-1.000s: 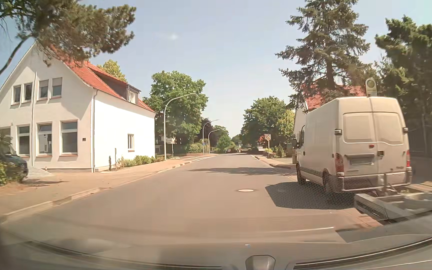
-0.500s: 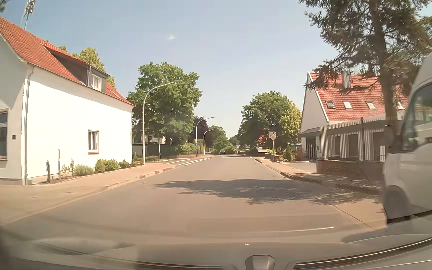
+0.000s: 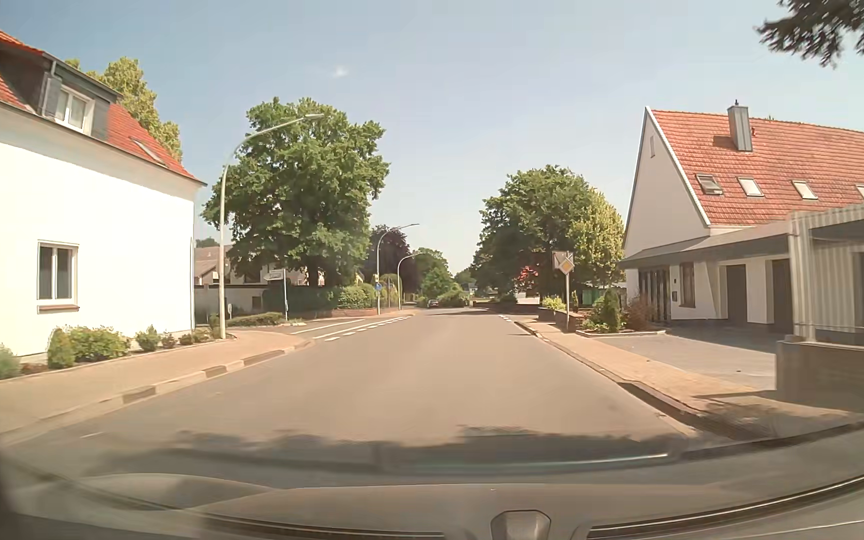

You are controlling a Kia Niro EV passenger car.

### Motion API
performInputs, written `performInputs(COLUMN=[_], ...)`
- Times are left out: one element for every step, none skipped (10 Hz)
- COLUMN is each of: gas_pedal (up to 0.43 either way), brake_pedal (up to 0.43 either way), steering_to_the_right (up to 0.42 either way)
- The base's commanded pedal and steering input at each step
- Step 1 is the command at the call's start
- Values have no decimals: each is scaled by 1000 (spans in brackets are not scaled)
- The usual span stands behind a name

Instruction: Follow the waypoints while adhering to traffic rules and regulations

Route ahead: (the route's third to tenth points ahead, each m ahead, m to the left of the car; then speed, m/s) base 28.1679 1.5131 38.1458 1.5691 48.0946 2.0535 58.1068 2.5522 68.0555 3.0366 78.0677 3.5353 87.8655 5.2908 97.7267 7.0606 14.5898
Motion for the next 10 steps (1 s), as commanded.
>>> performInputs(gas_pedal=[169, 157, 157, 157, 138, 130, 130, 130, 118, 118], brake_pedal=[6, 6, 6, 6, 6, 6, 6, 6, 6, 6], steering_to_the_right=[6, 6, 6, 6, 6, 6, 6, 6, 5, 3])
